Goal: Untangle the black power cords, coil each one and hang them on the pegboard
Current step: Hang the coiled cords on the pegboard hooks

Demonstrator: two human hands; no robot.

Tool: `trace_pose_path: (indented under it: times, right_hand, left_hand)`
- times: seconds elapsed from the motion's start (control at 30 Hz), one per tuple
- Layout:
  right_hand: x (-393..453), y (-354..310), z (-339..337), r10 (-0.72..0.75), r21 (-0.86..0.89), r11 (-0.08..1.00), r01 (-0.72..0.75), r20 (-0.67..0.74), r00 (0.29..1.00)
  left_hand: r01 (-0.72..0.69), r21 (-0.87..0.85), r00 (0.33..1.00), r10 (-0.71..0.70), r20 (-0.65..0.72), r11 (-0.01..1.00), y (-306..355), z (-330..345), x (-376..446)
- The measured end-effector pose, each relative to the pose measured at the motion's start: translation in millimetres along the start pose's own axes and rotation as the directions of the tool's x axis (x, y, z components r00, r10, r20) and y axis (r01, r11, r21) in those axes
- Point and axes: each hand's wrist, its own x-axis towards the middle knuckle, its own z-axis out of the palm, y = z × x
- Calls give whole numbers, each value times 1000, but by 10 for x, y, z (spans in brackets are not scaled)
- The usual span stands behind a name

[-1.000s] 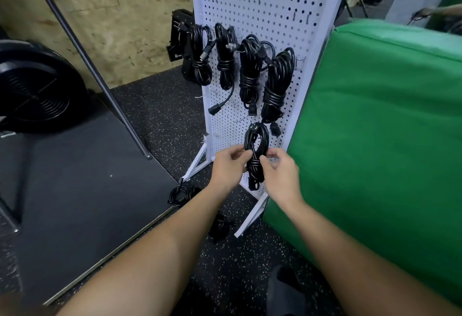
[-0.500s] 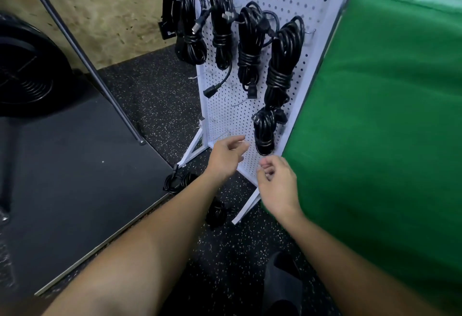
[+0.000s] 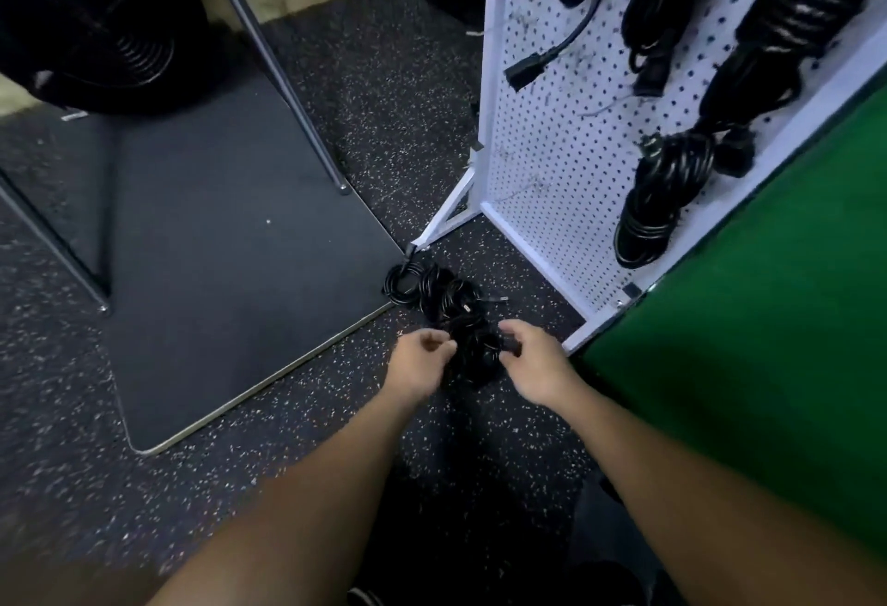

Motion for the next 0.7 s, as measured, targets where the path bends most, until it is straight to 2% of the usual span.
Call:
trace_pose_path:
  times: [0.2,0.37,0.5,0.63,0.7]
  right_hand:
    - [505,135,211,12,-130,991,7,144,990]
    - [783,273,373,68,-190,982,-21,246,967]
    - [774,406,437,69,-165,985,-40,170,983]
    - [644,461,298,37,-82,996,-33,47,998]
    - [569,435,181,6,15,1000,-6,-33,999]
  left_hand:
    - [75,90,995,-80,56,993,-155,285,142]
    - [59,340,997,-37,-71,939,-130,466,177]
    - [51,428,994,-3,-111,902,-114,554,137]
    - [-8,416,991,64,-121,909,-56,514,71]
    - [-62,373,988,110,-111,926,29,440,68]
